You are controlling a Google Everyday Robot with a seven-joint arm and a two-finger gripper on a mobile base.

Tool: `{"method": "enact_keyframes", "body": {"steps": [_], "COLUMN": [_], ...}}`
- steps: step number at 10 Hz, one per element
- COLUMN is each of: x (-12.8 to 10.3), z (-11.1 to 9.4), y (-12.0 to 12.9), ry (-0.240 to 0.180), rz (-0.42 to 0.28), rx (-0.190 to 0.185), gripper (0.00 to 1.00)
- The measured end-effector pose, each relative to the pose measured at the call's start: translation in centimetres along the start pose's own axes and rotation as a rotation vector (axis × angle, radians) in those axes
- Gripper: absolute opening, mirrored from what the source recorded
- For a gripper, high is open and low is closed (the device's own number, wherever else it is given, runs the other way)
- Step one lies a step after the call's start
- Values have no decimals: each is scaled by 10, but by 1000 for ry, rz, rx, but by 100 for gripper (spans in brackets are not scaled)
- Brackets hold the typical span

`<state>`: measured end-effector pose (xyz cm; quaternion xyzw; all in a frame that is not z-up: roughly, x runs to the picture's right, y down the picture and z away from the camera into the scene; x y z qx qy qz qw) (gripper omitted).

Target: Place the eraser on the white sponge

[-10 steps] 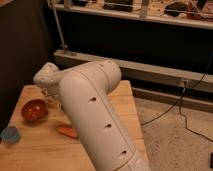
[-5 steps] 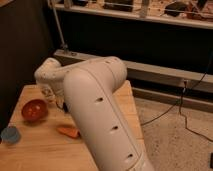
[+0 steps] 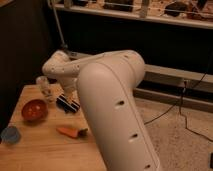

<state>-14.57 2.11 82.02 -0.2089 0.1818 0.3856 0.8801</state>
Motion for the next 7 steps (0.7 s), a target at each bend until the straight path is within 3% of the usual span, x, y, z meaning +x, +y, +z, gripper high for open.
{"method": "enact_keyframes", "body": {"steps": [3,7], "x": [21,18], "z": [-11,-12], "y": [-19,-15], "ry": [-61,-69], "rz": [110,105], "rx": [-19,-25], "gripper": [77,77]}}
